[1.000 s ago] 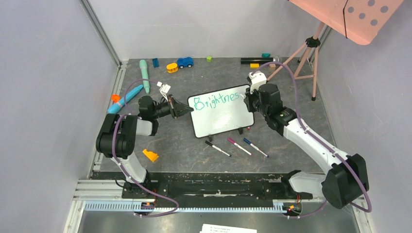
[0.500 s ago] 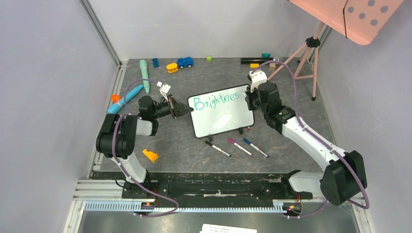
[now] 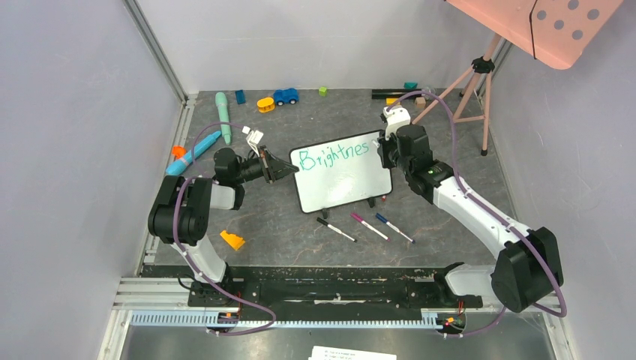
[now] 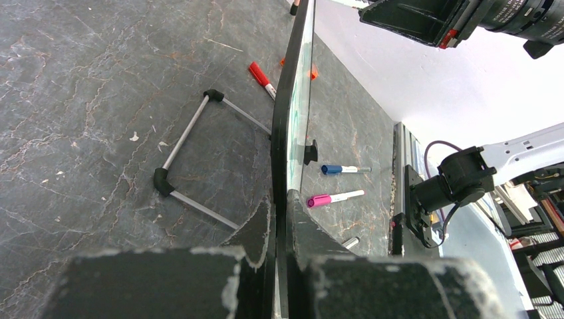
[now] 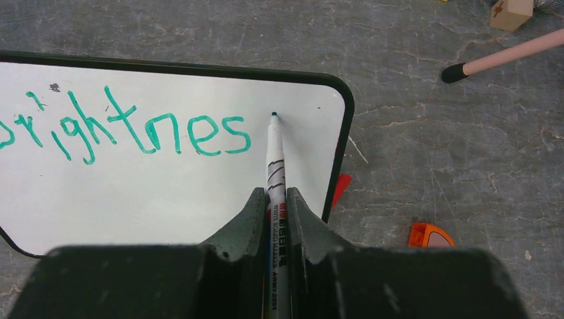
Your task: Write a sentence on the whiteboard
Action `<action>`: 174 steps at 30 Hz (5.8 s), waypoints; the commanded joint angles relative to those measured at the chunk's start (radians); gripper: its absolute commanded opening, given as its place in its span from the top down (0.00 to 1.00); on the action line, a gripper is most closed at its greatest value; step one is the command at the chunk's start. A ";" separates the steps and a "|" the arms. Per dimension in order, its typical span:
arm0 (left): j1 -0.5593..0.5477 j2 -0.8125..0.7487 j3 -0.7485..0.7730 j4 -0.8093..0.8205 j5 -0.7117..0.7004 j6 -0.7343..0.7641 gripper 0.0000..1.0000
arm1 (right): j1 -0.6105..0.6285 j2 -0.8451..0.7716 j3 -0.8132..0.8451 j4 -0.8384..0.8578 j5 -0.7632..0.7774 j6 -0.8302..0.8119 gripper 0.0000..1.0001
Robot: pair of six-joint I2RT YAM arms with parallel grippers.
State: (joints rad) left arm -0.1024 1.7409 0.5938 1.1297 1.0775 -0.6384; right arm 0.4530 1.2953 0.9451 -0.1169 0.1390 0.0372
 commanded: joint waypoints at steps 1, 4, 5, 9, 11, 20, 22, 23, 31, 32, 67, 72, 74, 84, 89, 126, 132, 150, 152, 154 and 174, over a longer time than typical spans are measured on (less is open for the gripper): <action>-0.008 -0.021 0.009 0.007 0.022 0.094 0.98 | -0.009 0.013 0.046 0.042 0.001 0.007 1.00; -0.008 -0.020 0.009 0.007 0.022 0.095 0.98 | -0.008 0.015 0.047 0.045 -0.023 0.005 1.00; -0.008 -0.021 0.010 0.006 0.022 0.095 0.98 | -0.008 0.015 0.049 0.044 -0.032 0.003 1.00; -0.008 -0.021 0.009 0.005 0.022 0.095 0.98 | -0.008 0.022 0.050 0.031 -0.051 0.004 1.00; -0.008 -0.021 0.010 0.005 0.022 0.095 0.98 | -0.008 0.018 0.045 0.030 -0.058 0.005 1.00; -0.008 -0.023 0.009 0.005 0.022 0.095 0.98 | -0.008 0.004 0.014 0.014 -0.079 0.004 1.00; -0.008 -0.022 0.010 0.005 0.022 0.094 0.98 | -0.009 0.004 0.012 0.005 -0.078 -0.001 1.00; -0.008 -0.022 0.009 0.005 0.022 0.096 0.98 | -0.008 0.003 0.011 0.002 -0.079 -0.002 1.00; -0.009 -0.024 0.009 0.005 0.022 0.096 0.98 | -0.008 -0.011 -0.003 -0.021 -0.070 -0.014 1.00; -0.008 -0.024 0.008 0.005 0.022 0.096 0.98 | -0.008 -0.012 -0.005 -0.024 -0.072 -0.015 1.00; -0.008 -0.025 0.008 0.004 0.021 0.097 0.98 | -0.010 -0.105 -0.063 -0.005 -0.136 0.002 1.00; -0.008 -0.027 0.007 0.005 0.019 0.096 0.98 | -0.010 -0.178 -0.064 -0.015 -0.136 0.004 1.00; -0.008 -0.027 0.005 0.005 0.015 0.097 0.98 | -0.010 -0.206 -0.080 -0.010 -0.136 0.008 1.00; -0.007 -0.032 0.035 -0.102 -0.039 0.169 0.98 | -0.009 -0.302 -0.143 -0.030 -0.065 0.085 1.00; -0.008 -0.021 0.043 -0.100 -0.047 0.182 0.98 | -0.010 -0.355 -0.182 -0.029 -0.064 0.116 1.00; -0.001 0.012 -0.012 0.117 0.004 0.064 0.98 | 0.411 -0.146 -0.136 0.161 0.073 0.046 1.00; 0.007 0.022 -0.016 0.158 0.010 0.038 0.98 | 0.477 -0.048 -0.070 0.168 0.134 0.027 1.00; 0.016 0.041 -0.021 0.226 0.020 -0.005 0.98 | 0.506 0.108 -0.026 0.238 0.109 0.025 1.00; 0.016 0.042 -0.020 0.225 0.019 -0.005 0.98 | 0.506 0.120 -0.015 0.238 0.109 0.022 1.00; 0.017 0.041 -0.022 0.224 0.020 -0.005 0.98 | 0.506 0.134 -0.006 0.238 0.109 0.020 1.00; 0.017 0.039 -0.020 0.207 0.016 0.006 0.98 | 0.507 0.190 0.021 0.235 0.174 0.009 1.00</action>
State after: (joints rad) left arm -0.0948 1.7741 0.5766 1.2778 1.0943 -0.6689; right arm 0.9539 1.4727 0.9180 0.0822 0.2943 0.0563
